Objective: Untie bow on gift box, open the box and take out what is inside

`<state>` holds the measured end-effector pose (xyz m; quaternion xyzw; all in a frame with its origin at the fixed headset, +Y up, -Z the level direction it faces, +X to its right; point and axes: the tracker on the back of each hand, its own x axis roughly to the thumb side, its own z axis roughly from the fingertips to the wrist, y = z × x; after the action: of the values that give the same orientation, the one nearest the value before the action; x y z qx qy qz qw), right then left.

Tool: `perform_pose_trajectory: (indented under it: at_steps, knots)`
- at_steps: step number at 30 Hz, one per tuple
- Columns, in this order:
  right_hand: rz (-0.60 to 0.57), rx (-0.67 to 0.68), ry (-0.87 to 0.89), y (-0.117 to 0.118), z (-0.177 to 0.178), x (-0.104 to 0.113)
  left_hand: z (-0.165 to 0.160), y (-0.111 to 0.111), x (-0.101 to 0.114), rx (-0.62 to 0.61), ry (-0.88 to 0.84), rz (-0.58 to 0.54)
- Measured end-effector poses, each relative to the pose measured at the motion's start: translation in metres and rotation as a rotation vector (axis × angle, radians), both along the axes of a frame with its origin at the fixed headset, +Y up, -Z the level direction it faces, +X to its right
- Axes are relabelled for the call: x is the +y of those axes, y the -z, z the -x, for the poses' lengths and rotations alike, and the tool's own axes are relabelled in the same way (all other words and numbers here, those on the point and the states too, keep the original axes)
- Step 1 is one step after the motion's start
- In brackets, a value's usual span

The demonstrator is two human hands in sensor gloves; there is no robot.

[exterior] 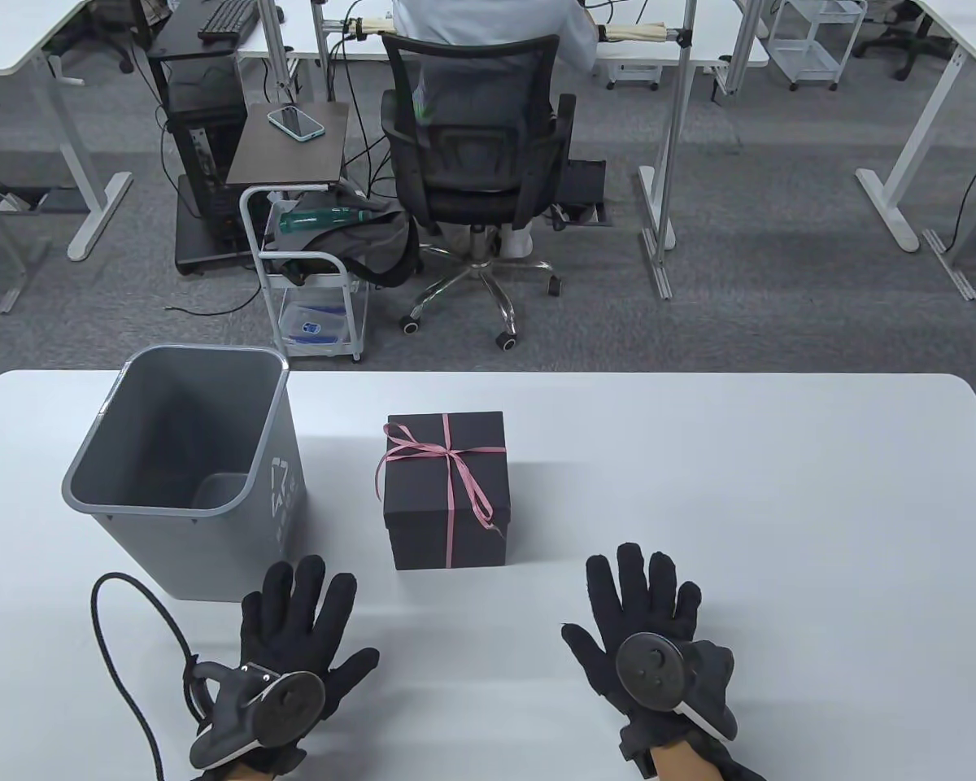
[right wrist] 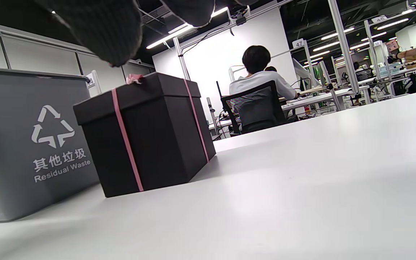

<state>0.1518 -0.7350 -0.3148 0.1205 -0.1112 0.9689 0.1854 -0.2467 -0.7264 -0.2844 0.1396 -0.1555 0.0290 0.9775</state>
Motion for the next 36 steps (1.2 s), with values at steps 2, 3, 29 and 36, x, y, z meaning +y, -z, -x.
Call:
perform_pose_trajectory:
  at_steps: [2,3,29,36]
  knots:
    - [-0.004,-0.004,0.007,0.0,-0.002,0.0,-0.001,-0.001,0.001,-0.005,-0.002,-0.007]
    - [-0.006,-0.004,0.009,0.0,-0.002,0.0,-0.001,-0.001,0.002,-0.004,-0.002,-0.011]
    - [-0.028,0.072,-0.04,0.052,0.063,0.04,0.005,0.006,-0.008,0.031,-0.013,0.104]
    - [0.063,0.118,0.033,0.096,0.094,0.045,-0.001,0.004,-0.004,0.001,-0.027,0.075]
